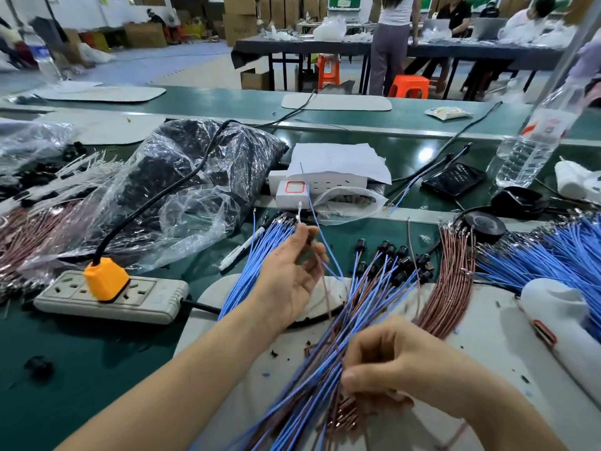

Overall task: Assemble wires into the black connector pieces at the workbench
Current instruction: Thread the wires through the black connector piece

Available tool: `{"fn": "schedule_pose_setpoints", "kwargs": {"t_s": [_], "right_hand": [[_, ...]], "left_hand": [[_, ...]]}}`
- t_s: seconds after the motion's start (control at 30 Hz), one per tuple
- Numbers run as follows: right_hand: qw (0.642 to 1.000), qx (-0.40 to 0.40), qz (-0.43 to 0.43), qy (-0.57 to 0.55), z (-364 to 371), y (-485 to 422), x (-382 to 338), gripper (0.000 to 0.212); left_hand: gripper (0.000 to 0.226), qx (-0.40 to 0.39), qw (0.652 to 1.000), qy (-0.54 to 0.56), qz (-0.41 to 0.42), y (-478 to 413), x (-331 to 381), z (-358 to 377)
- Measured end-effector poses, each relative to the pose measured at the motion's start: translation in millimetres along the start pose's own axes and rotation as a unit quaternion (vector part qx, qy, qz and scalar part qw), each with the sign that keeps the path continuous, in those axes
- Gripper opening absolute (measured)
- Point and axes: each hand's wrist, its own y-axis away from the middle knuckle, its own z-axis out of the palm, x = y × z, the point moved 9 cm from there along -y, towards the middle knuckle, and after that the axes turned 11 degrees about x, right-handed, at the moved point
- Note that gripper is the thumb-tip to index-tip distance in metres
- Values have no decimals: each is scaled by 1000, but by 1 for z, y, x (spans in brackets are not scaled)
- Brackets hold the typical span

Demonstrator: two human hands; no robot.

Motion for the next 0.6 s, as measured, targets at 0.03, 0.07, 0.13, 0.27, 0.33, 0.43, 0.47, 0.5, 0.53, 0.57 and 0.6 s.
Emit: {"fn": "schedule_pose_setpoints", "kwargs": {"t_s": [0.03,0.07,0.13,0.27,0.33,0.43,0.47,0.5,0.53,0.57,0.6], "right_hand": [[1000,-16,8,12,2,1,2,13],[1000,-15,17,16,2,2,4,13],[999,31,23,1,-4,-1,3,15],[960,257,-52,-96,-44,-2,-9,34],[933,328,-126,-76,-58,5,-22,30],[909,362,-195,-70,-60,11,-30,16],[902,371,-211,-66,-60,13,-31,9],[894,382,-230,-48,-60,14,-32,14],[887,392,-242,-21,-60,15,-33,26],[881,401,-252,3,-60,16,-33,36],[876,408,-257,21,-60,16,-33,39]], "left_hand": [[23,35,999,23,7,-4,5,-7],[23,59,997,33,23,-7,10,-12],[20,61,994,-10,93,-6,21,-12],[11,-77,874,-309,367,36,30,24],[10,-144,797,-389,440,60,17,41],[16,-184,725,-442,495,79,7,53],[19,-182,717,-448,502,81,7,54],[21,-176,712,-451,508,82,9,53],[20,-170,707,-452,516,84,11,53],[19,-168,703,-451,523,85,12,53],[18,-170,701,-449,527,87,13,53]]}}
